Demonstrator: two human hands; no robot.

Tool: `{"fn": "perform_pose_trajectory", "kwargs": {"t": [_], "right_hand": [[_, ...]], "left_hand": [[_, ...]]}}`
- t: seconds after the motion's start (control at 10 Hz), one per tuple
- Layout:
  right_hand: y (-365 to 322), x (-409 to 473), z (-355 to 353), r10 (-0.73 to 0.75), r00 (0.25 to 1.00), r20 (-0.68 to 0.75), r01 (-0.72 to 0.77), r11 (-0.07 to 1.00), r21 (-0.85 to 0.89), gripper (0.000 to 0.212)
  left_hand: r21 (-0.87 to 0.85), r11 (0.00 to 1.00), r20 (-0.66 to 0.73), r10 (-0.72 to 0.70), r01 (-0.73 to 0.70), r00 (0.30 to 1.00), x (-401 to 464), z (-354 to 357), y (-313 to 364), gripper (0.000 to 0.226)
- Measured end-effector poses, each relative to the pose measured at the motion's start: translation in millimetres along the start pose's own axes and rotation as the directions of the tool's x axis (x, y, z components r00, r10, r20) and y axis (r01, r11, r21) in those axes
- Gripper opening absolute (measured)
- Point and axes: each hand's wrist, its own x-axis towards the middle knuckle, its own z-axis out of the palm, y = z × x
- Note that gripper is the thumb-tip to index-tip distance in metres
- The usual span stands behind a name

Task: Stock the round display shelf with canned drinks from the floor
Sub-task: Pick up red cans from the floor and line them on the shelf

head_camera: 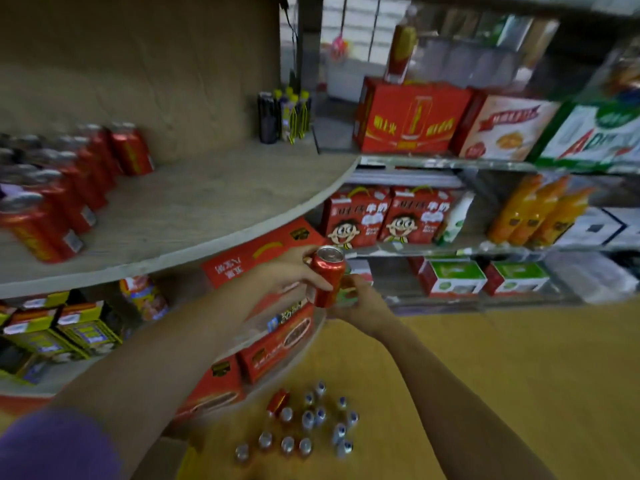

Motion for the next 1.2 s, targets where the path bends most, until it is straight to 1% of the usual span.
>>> {"fn": "perform_pose_trajectory", "kwargs": {"t": [0.1, 0.2, 0.3, 0.4, 0.6, 0.7, 0.8, 0.9, 1.0, 1.1, 1.2], "right_hand": [[-23, 14, -10, -0.090, 0.996, -0.012, 0.091, 0.996, 0.008, 0.070], [-46, 23, -12, -0.170, 0.982, -0.077, 0.171, 0.985, 0.005, 0.070], [-67, 33, -10, -0.216, 0.968, -0.126, 0.218, 0.976, 0.001, 0.065], [-88, 43, -8, -0.258, 0.950, -0.175, 0.267, 0.963, 0.025, 0.066], [-127, 75, 14, -0.305, 0.937, -0.168, 0.315, 0.949, 0.034, 0.075], [-149, 93, 30, -0.322, 0.936, -0.141, 0.328, 0.944, 0.022, 0.075], [-173, 113, 51, -0.370, 0.924, -0.094, 0.372, 0.928, -0.003, 0.084], [-199, 133, 73, -0.375, 0.927, 0.009, 0.374, 0.926, 0.038, 0.086], [-221, 149, 97, -0.351, 0.927, 0.129, 0.340, 0.935, 0.102, 0.073], [-235, 167, 131, -0.302, 0.938, 0.173, 0.293, 0.953, 0.076, 0.065], [-247, 185, 169, -0.261, 0.955, 0.139, 0.262, 0.965, 0.015, 0.064]], "left_hand": [[-0.061, 0.998, -0.081, 0.023, -0.028, 0.996, -23, -14, 32, 0.067], [-0.194, 0.979, -0.143, 0.031, -0.059, 0.989, -44, -18, 57, 0.069], [-0.240, 0.967, -0.168, 0.044, -0.084, 0.985, -59, -28, 79, 0.075], [-0.244, 0.963, -0.214, 0.058, -0.110, 0.975, -65, -42, 91, 0.075], [-0.042, 0.995, -0.273, 0.078, -0.093, 0.959, -82, -86, 106, 0.065], [0.057, 0.996, -0.354, 0.081, -0.064, 0.932, -92, -116, 108, 0.065], [0.127, 0.991, -0.399, 0.090, -0.042, 0.912, -96, -153, 100, 0.071], [0.195, 0.980, -0.401, 0.056, 0.026, 0.914, -101, -194, 86, 0.073], [0.244, 0.967, -0.373, 0.027, 0.070, 0.928, -108, -233, 65, 0.069], [0.278, 0.955, -0.347, -0.004, 0.107, 0.938, -116, -269, 42, 0.066], [0.367, 0.920, -0.361, 0.004, 0.138, 0.932, -112, -302, 24, 0.062]]}}
